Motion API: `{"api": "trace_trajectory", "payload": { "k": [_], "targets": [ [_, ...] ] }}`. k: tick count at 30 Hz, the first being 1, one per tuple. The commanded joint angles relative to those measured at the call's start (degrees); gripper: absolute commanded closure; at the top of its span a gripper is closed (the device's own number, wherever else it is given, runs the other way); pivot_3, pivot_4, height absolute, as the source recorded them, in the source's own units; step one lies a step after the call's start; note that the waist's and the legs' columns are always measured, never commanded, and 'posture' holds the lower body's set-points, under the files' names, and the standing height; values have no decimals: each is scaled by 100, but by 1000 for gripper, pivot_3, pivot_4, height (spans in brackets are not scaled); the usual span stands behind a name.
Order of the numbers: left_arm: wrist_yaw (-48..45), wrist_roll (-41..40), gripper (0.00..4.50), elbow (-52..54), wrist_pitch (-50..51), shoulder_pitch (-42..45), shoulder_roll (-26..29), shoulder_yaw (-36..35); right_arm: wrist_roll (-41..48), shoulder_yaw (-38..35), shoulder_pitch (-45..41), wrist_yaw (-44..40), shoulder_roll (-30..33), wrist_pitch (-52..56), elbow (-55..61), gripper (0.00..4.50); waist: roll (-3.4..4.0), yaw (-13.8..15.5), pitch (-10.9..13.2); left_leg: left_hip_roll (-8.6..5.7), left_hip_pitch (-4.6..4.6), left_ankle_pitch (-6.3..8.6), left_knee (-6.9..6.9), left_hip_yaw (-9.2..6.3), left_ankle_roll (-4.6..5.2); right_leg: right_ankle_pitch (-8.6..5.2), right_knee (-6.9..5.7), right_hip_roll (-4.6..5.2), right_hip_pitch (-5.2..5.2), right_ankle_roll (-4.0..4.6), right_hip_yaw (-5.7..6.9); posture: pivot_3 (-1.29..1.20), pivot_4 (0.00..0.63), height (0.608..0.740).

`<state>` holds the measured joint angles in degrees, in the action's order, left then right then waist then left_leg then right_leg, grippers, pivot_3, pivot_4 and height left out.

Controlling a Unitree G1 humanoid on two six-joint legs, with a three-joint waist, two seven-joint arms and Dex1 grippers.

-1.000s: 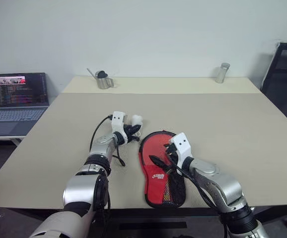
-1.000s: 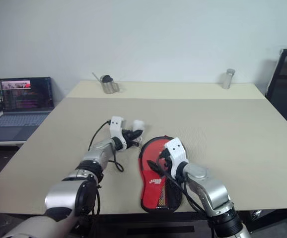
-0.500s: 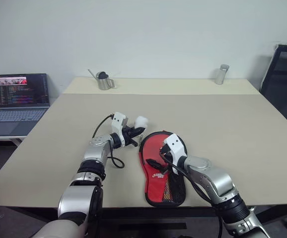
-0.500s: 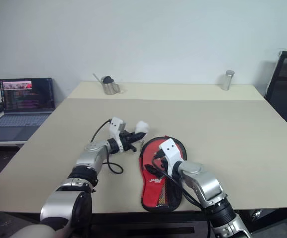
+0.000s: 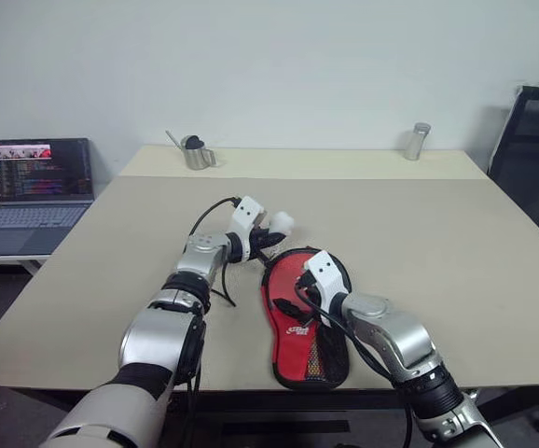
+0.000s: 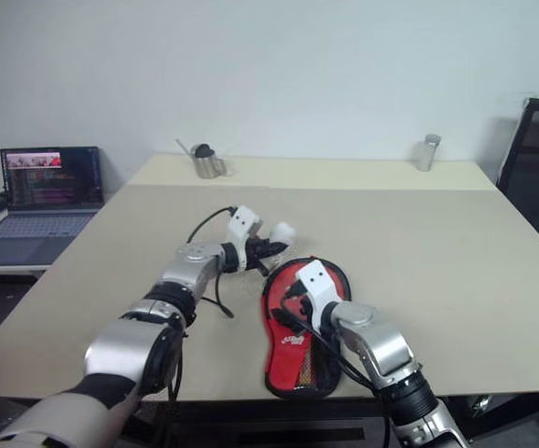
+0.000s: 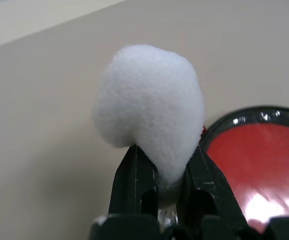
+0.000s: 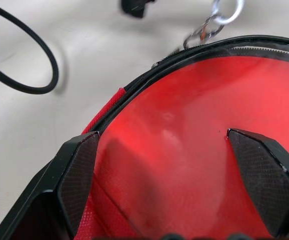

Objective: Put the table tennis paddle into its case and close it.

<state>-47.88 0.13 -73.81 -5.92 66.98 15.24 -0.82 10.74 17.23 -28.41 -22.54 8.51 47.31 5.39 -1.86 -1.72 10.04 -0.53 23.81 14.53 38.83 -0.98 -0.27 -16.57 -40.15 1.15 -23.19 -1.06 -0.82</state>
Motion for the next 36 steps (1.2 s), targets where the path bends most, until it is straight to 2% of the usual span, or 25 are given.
{"api": "trace_trajectory", "payload": {
  "k": [1, 9, 18, 28, 33, 36],
  "targets": [
    [191, 150, 4340, -76, -232, 322, -124, 16, -15, 51, 248, 48, 20, 416, -69, 0, -1, 0, -1, 0, 0, 0, 0, 0, 0, 0, 0, 0, 0, 0, 0, 0, 150, 740],
    [618, 633, 4340, -257, -511, 643, -477, 186, -18, 79, 321, 79, 37, 864, 329, 0, -2, 16, -1, -2, 1, 0, 0, -2, 0, 0, 1, 0, 0, 0, 2, 0, 150, 740],
    [715, 1019, 4340, -306, -713, 614, -566, 348, -40, 140, 487, 114, 94, 1089, 490, 0, -4, 21, -2, -2, 1, 0, 0, -3, 0, 0, 1, 0, 1, -1, 2, 0, 150, 740],
    [831, 1196, 4340, -335, -738, 573, -567, 415, -289, 148, 422, 125, 273, 723, -393, 0, -10, 20, -38, -2, -9, -2, 0, -4, 3, 2, 1, -1, 12, -5, 5, 0, 150, 740],
    [1018, 1400, 4340, -365, -776, 574, -583, 549, -298, 243, 471, 65, 343, 707, -400, 0, -10, 24, -42, -3, -101, -2, -9, -16, 7, 1, 30, 0, 123, -11, 18, 0, 150, 740],
    [1274, 1719, 4340, -390, -884, 573, -619, 804, -298, 304, 602, 82, 364, 787, -257, 0, -11, 30, -45, -5, -104, -2, -7, -22, 7, 1, 35, 0, 133, -14, 20, 0, 150, 740]
  ]
}}
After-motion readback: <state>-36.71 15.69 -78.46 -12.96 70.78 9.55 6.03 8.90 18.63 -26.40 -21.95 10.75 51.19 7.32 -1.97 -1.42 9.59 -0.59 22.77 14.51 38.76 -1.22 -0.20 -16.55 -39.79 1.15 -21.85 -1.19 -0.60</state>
